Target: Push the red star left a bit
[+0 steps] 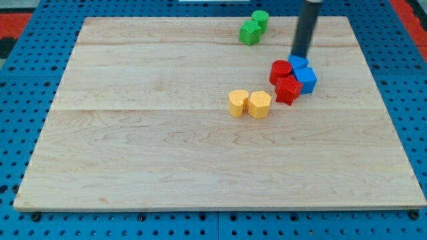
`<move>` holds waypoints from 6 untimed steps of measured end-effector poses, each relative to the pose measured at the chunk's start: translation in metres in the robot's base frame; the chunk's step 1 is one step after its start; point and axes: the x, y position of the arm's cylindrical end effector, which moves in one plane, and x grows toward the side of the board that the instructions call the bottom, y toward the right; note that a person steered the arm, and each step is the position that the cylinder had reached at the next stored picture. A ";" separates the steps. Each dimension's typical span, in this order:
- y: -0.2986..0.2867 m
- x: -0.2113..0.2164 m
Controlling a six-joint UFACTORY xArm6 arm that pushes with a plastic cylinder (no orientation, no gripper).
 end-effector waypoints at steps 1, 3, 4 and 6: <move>0.059 0.039; 0.029 0.078; -0.038 0.078; -0.057 0.052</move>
